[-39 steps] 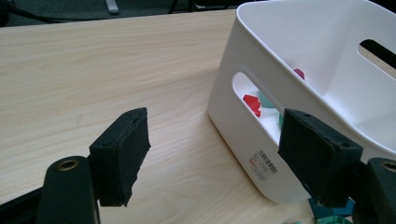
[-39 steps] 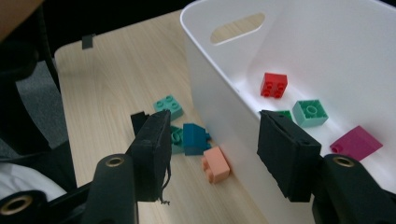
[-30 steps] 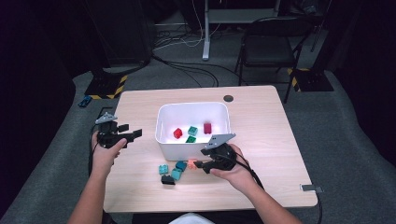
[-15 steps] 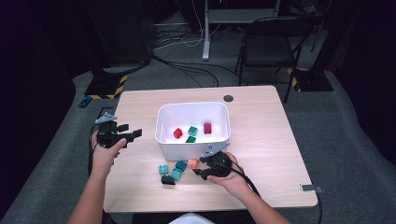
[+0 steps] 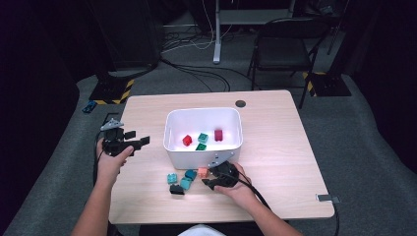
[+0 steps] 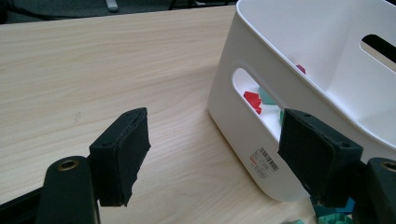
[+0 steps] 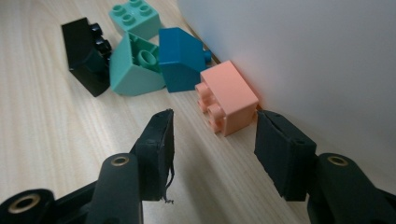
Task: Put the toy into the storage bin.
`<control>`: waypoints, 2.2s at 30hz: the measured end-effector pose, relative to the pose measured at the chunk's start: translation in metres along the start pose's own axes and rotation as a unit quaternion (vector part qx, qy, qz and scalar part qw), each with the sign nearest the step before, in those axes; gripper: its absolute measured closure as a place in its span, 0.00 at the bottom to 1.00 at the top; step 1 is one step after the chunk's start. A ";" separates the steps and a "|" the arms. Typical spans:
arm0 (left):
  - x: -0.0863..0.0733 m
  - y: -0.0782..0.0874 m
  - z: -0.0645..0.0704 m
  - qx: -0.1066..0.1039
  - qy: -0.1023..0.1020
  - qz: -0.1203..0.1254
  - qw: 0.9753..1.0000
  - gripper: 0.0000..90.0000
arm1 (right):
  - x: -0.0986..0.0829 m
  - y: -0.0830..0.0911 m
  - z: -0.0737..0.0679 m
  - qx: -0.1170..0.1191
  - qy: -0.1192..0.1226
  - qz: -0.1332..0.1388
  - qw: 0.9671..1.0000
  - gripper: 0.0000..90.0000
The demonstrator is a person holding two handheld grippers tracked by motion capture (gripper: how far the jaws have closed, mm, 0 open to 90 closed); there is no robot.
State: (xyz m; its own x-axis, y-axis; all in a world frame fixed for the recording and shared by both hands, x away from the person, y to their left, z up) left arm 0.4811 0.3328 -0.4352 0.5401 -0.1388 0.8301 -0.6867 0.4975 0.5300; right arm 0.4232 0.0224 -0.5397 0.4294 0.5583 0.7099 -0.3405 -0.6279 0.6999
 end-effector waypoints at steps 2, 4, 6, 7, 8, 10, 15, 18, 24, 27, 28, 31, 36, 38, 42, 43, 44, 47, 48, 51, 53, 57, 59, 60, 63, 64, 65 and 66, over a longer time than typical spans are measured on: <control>0.000 0.001 0.000 -0.001 -0.001 0.000 1.000 0.27 | -0.001 -0.004 0.001 -0.001 -0.003 0.001 1.000 0.52; 0.000 0.000 -0.001 -0.001 -0.001 0.000 1.000 0.27 | -0.002 -0.007 0.000 0.003 -0.005 0.001 1.000 0.52; 0.000 0.000 -0.001 -0.002 0.000 -0.001 1.000 0.27 | 0.000 -0.010 -0.001 0.002 0.003 0.008 1.000 0.52; 0.000 0.000 -0.001 -0.002 0.000 -0.001 1.000 0.27 | -0.001 -0.011 -0.002 0.001 0.002 0.006 1.000 0.52; 0.000 0.000 -0.001 -0.002 0.000 0.000 1.000 0.27 | 0.000 -0.013 -0.003 0.003 -0.001 0.005 1.000 0.52; 0.000 0.000 -0.001 -0.001 0.004 0.003 1.000 0.27 | 0.000 -0.015 -0.007 0.013 0.002 0.005 1.000 0.52; 0.000 0.000 -0.003 0.000 0.003 0.000 1.000 0.27 | -0.001 -0.016 -0.017 0.038 0.017 0.001 0.999 0.52; 0.000 0.000 -0.002 -0.002 0.001 -0.001 1.000 0.27 | -0.001 -0.015 -0.019 0.035 0.009 0.000 0.999 0.52; 0.000 0.000 -0.001 -0.002 0.001 -0.001 1.000 0.27 | 0.001 -0.013 -0.010 0.015 0.009 0.012 1.000 0.52; 0.000 0.001 -0.001 -0.002 0.000 0.002 1.000 0.27 | 0.002 -0.015 -0.009 0.012 0.003 0.016 1.000 0.52; 0.000 0.001 -0.001 -0.002 0.000 0.001 1.000 0.27 | 0.003 -0.015 -0.011 0.009 -0.007 0.013 1.000 0.52; 0.000 0.000 -0.002 -0.002 0.001 -0.002 1.000 0.27 | 0.005 -0.017 -0.012 0.008 0.005 0.018 1.000 0.52; 0.000 0.000 -0.001 -0.002 0.002 0.000 1.000 0.27 | 0.006 -0.021 -0.014 0.014 0.012 0.019 1.000 0.51; 0.000 0.001 -0.002 -0.002 0.003 0.001 1.000 0.27 | 0.007 -0.024 -0.017 0.018 0.012 0.023 0.999 0.52; 0.000 0.000 -0.002 -0.001 0.002 0.000 1.000 0.27 | 0.007 -0.025 -0.025 0.033 0.017 0.014 0.999 0.52; 0.000 0.000 -0.002 -0.002 0.001 0.000 1.000 0.27 | 0.006 -0.025 -0.027 0.036 0.015 0.011 0.999 0.52; 0.000 0.000 -0.001 -0.002 0.001 0.000 1.000 0.27 | 0.007 -0.025 -0.028 0.036 0.022 0.011 0.999 0.52; 0.000 0.000 -0.001 -0.003 0.001 -0.001 1.000 0.27 | 0.006 -0.024 -0.028 0.030 0.024 0.009 0.999 0.52; 0.000 0.000 -0.001 -0.002 0.002 -0.001 1.000 0.27 | 0.006 -0.024 -0.027 0.027 0.021 0.009 0.999 0.52; 0.000 0.000 -0.002 -0.002 0.003 0.001 1.000 0.27 | 0.007 -0.025 -0.025 0.030 0.018 0.010 0.999 0.51; 0.000 0.001 -0.002 -0.002 0.003 0.001 1.000 0.27 | 0.008 -0.026 -0.025 0.032 0.018 0.011 0.999 0.51; 0.000 0.001 -0.002 -0.003 0.003 0.000 1.000 0.27 | 0.010 -0.030 -0.029 0.033 0.023 0.010 0.999 0.50; 0.000 0.000 -0.002 -0.002 0.003 0.001 1.000 0.27 | 0.011 -0.032 -0.030 0.035 0.024 0.013 0.999 0.50; 0.000 0.000 -0.002 -0.002 0.003 0.001 1.000 0.27 | 0.011 -0.033 -0.031 0.035 0.021 0.013 0.999 0.50; 0.000 0.000 -0.002 -0.002 0.003 0.001 1.000 0.27 | 0.012 -0.034 -0.033 0.038 0.023 0.013 0.999 0.52; 0.000 0.000 -0.002 -0.002 0.001 0.001 1.000 0.27 | 0.012 -0.034 -0.034 0.041 0.023 0.014 0.999 0.53; 0.000 0.000 -0.002 -0.002 0.002 -0.001 1.000 0.27 | 0.011 -0.034 -0.035 0.041 0.020 0.012 0.999 0.55; 0.000 0.000 -0.002 -0.002 0.001 -0.001 1.000 0.27 | 0.011 -0.034 -0.035 0.044 0.023 0.012 0.999 0.58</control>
State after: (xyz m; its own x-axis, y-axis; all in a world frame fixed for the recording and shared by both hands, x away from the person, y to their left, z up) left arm 0.4818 0.3348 -0.4355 0.5424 -0.1371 0.8289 -0.6838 0.5011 0.5303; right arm 0.4102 0.0694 -0.5527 0.3831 0.5659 0.7301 -0.2749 -0.6848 0.6749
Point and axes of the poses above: each handheld gripper's, and its own axes: y roughly backward along the jaws, x roughly out of its top, z roughly to its right, the point moved 5 cm from there along -y, roughly forward along the jaws, and after that the axes turned 2 degrees about -y, right-handed, at the moved point
